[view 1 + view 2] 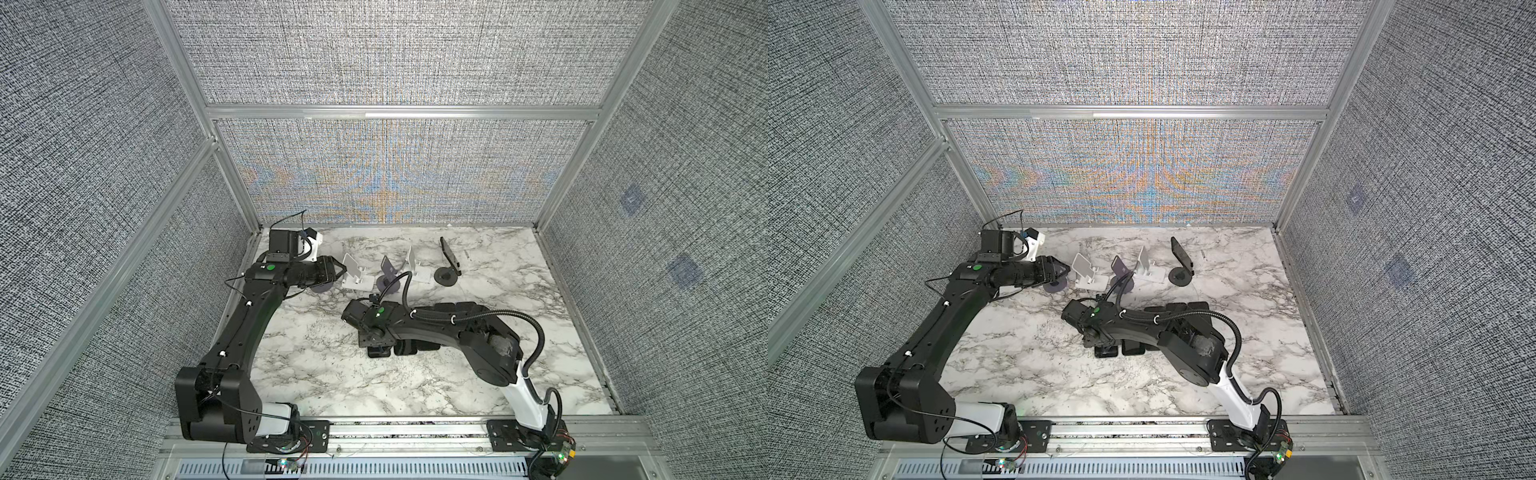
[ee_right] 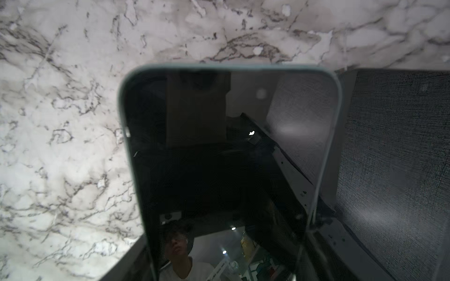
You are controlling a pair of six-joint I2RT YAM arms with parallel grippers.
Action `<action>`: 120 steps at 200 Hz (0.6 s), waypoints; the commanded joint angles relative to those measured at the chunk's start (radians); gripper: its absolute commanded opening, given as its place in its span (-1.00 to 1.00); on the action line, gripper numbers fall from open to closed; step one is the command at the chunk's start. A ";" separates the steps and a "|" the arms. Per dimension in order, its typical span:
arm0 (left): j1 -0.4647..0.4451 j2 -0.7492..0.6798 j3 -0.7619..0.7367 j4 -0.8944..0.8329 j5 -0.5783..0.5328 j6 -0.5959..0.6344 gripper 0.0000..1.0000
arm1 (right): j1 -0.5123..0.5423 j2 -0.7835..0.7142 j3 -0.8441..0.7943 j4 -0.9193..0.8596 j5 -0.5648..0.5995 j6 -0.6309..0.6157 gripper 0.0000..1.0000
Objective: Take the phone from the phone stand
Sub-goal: 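Lower the teal phone with the right gripper beside the flat black phones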
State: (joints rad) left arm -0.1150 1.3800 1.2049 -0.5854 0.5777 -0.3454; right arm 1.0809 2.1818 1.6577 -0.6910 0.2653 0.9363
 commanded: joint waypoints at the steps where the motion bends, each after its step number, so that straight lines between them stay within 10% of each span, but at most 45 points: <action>1: 0.002 -0.009 -0.008 0.043 0.015 -0.002 0.09 | 0.001 -0.011 -0.006 0.001 0.018 0.010 0.36; 120: 0.034 -0.058 -0.024 0.073 0.014 -0.013 0.09 | 0.031 -0.098 0.001 -0.009 0.057 -0.062 0.46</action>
State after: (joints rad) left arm -0.1001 1.3415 1.1858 -0.5392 0.5850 -0.3470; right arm 1.1019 2.0945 1.6516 -0.6987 0.3122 0.9241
